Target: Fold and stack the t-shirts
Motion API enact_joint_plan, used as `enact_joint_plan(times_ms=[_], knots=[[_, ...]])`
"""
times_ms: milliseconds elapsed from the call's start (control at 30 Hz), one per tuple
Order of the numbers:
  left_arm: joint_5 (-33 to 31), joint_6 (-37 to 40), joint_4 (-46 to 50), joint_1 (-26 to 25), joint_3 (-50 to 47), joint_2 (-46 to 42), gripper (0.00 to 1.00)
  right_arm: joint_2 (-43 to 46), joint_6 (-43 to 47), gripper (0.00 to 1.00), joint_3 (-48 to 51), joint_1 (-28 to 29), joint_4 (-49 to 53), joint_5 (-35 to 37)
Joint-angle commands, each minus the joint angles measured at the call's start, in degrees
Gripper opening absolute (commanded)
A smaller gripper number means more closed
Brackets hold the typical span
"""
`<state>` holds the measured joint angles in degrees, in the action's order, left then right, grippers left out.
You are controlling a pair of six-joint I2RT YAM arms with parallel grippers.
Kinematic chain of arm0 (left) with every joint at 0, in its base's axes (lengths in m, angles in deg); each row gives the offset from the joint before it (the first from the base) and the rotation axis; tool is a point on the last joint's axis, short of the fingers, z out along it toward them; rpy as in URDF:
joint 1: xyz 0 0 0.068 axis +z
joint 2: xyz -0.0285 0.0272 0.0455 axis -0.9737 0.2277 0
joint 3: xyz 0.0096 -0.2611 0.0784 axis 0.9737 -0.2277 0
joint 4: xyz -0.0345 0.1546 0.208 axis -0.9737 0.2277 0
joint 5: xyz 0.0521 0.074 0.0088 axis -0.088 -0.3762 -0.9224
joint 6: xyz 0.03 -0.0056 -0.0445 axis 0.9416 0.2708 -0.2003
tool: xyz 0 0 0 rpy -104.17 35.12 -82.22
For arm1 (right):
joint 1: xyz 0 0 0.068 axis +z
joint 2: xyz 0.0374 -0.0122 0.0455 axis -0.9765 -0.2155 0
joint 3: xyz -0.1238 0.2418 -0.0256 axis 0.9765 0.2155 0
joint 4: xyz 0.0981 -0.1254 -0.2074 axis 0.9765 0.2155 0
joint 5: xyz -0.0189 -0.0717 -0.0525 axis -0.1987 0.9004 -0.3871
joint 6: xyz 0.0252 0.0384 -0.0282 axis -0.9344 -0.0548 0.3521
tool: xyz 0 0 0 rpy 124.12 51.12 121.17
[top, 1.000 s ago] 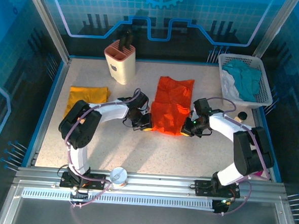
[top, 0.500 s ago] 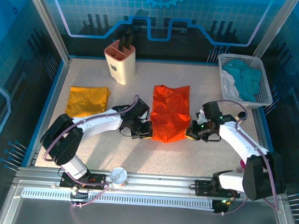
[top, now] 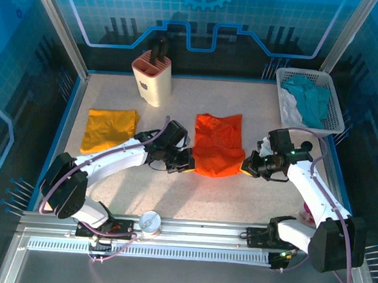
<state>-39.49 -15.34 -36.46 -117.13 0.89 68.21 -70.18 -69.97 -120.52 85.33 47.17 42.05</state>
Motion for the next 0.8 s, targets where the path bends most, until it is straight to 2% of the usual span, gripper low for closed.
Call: enact_joint_plan(times_ms=[0,200,533,767], knots=[[0.6,-0.5,1.0,0.5,4.3,1.3,0.0,-1.2,-2.3,0.0,-2.0,-2.2,-1.7,-4.8],[1.3,0.8,4.4,2.3,11.5,4.8,0.0,-5.2,-2.6,0.0,-3.9,-4.3,-4.3,-7.9],[4.7,1.1,2.3,6.6,14.7,9.3,0.0,-9.8,-3.8,0.0,-8.6,-7.9,-7.4,-9.7],[5.1,2.6,4.0,7.5,20.1,12.6,0.0,-15.6,-3.8,0.0,-13.1,-8.9,-9.1,-11.0]])
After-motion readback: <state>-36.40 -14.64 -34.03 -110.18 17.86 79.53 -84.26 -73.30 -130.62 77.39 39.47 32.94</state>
